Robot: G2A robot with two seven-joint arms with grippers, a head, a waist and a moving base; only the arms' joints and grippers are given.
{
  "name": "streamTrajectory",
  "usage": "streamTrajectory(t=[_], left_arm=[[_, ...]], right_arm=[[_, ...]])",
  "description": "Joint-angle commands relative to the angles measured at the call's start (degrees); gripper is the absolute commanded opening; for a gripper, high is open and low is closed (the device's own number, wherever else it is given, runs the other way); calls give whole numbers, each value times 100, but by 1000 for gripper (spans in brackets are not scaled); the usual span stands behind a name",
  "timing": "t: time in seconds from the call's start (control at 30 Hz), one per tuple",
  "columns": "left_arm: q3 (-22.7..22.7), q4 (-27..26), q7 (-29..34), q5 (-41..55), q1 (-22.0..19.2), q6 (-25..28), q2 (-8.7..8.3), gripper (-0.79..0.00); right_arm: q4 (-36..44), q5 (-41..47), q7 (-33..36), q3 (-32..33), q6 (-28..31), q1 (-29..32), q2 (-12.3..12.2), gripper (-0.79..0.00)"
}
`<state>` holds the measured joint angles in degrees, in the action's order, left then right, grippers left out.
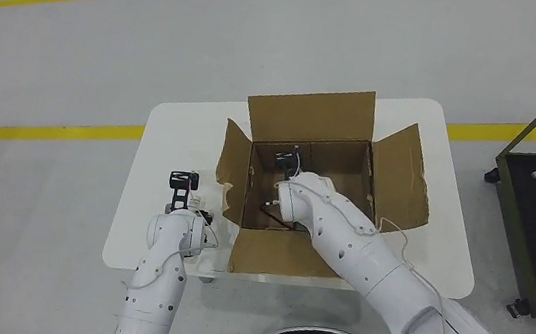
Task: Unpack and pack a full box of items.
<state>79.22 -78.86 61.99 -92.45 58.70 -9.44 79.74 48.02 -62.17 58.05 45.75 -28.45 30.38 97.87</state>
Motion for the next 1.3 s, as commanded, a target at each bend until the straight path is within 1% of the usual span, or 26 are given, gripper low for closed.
streamTrajectory(t=[0.0,0.1,0.27,0.33,0.37,0.9,0.93,1.03,1.17,1.27], left_arm=[[0,0,0,0,0,0,0,0],[0,0,0,0,0,0,0,0],[0,0,0,0,0,0,0,0],[0,0,0,0,0,0,0,0],[0,0,0,0,0,0,0,0],[0,0,0,0,0,0,0,0],[0,0,0,0,0,0,0,0],[0,0,0,0,0,0,0,0],[0,0,0,0,0,0,0,0],[0,0,0,0,0,0,0,0]], right_arm=[[524,-190,40,131,47,174,-96,-785],[1449,-460,175,427,245,583,-277,-785],[3281,-1101,544,953,747,1438,-578,-785],[3827,-1291,662,1140,910,1753,-662,-785],[3958,-1299,685,1192,968,1844,-680,-785],[3958,-1299,685,1192,968,1844,-680,-785],[4001,-1301,573,1193,1026,1876,-684,-785],[4329,-1282,254,1323,1289,2061,-720,-785],[4928,-1230,124,1657,1463,2347,-787,-785],[5474,-905,-4,1988,1652,2660,-836,-785]])
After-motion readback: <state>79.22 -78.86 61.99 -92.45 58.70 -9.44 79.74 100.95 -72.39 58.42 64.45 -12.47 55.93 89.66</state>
